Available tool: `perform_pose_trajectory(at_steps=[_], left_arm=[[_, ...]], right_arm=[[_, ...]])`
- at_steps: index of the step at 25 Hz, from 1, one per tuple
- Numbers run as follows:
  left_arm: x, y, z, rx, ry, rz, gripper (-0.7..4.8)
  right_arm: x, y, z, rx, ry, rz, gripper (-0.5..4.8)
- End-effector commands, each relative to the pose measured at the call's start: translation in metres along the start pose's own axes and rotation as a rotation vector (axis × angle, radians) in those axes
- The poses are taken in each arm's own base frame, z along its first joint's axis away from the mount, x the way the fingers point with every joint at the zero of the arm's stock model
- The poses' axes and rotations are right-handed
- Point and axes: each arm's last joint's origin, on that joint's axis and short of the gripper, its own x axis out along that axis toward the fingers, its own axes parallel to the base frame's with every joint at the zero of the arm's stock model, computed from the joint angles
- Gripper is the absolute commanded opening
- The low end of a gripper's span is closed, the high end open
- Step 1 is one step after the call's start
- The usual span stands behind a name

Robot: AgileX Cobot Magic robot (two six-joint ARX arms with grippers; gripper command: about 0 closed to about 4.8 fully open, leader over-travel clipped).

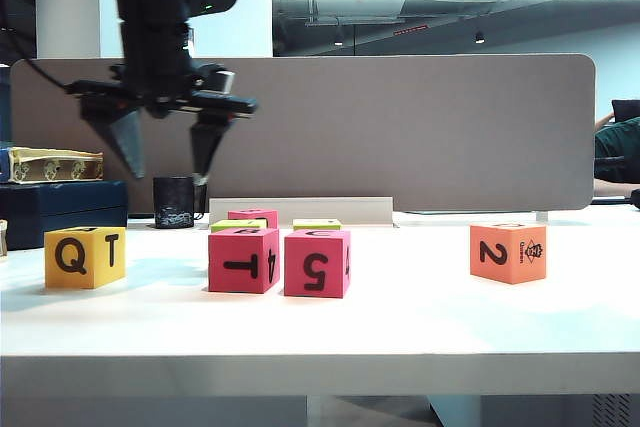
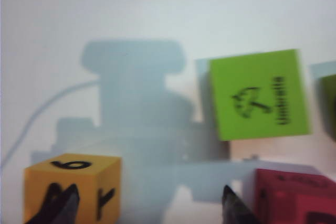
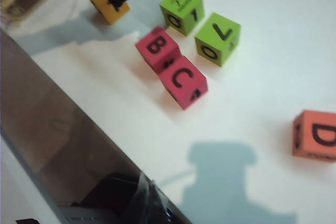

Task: Select the appropriate blocks from the scattered letter blocks on the table and arrange them in a row to spell out "ABCD".

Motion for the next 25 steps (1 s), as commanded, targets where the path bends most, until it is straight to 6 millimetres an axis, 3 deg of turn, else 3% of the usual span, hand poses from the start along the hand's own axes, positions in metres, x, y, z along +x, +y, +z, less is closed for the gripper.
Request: perform_pose_trajectory(at_steps=[1, 7, 12, 16, 25], left_arm=[[0.001, 0.018, 0.001, -0.015, 0.034, -0.008, 3.44], [0.006, 0.038, 0.002, -0.053, 0.071, 0.020, 3.45], [0.008, 0.043, 0.001, -0.037, 0.093, 0.033, 3.53], [0.008, 0.043, 0.000, -0.030, 0.103, 0.025, 4.09], [0.010, 0.051, -0.002, -0.013, 0.127, 0.059, 4.09]], right_arm=[[-0.001, 0.002, 0.004, -0.016, -0.045, 0.039, -0.02], [0.000, 0.003, 0.008, -0.019, -0.069, 0.112, -0.02], [0.006, 0.001, 0.009, 0.006, -0.057, 0.134, -0.02], [0.011, 0.004, 0.010, -0.004, -0.048, 0.153, -0.02], [0.019, 0.008, 0.011, -0.019, -0.033, 0.172, -0.02]])
